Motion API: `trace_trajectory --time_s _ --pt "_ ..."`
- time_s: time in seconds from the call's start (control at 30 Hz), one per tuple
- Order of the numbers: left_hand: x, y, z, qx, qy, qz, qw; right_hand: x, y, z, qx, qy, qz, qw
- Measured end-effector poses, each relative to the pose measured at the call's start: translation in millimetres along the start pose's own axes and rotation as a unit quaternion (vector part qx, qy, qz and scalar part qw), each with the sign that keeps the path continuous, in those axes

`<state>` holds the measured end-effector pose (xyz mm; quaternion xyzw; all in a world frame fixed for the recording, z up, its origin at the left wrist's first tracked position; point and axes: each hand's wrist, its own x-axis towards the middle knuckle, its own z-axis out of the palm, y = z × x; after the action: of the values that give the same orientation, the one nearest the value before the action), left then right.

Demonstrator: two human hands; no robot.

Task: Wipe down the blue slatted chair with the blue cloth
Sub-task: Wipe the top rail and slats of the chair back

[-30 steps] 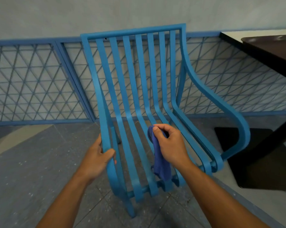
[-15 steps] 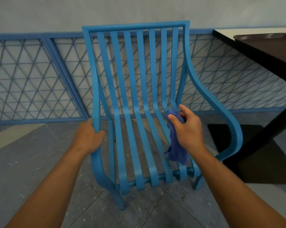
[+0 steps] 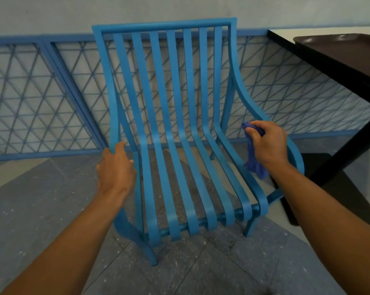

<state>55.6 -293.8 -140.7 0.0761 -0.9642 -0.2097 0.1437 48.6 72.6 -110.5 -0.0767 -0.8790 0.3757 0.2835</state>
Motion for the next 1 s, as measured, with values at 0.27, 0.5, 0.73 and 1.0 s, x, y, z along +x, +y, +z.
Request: trace_trajectory --time_s 0.27,0.5,0.73,1.0 --pt "6 -4 -3 -0.011 -0.004 0.011 1.0 21 37 -10 -0.168 -0.061 0.023 0.984" --pt "22 -13 -4 -0.028 -0.01 0.026 0.999 14 38 -8 -0.219 -0.102 0.011 0.97" --pt "47 -28 -16 -0.035 -0.023 0.034 0.999 -8 20 -2 -0.18 -0.087 0.064 0.978" --pt "38 -30 -20 -0.061 -0.037 0.024 0.997 -28 10 -14 -0.157 -0.057 0.142 0.976"
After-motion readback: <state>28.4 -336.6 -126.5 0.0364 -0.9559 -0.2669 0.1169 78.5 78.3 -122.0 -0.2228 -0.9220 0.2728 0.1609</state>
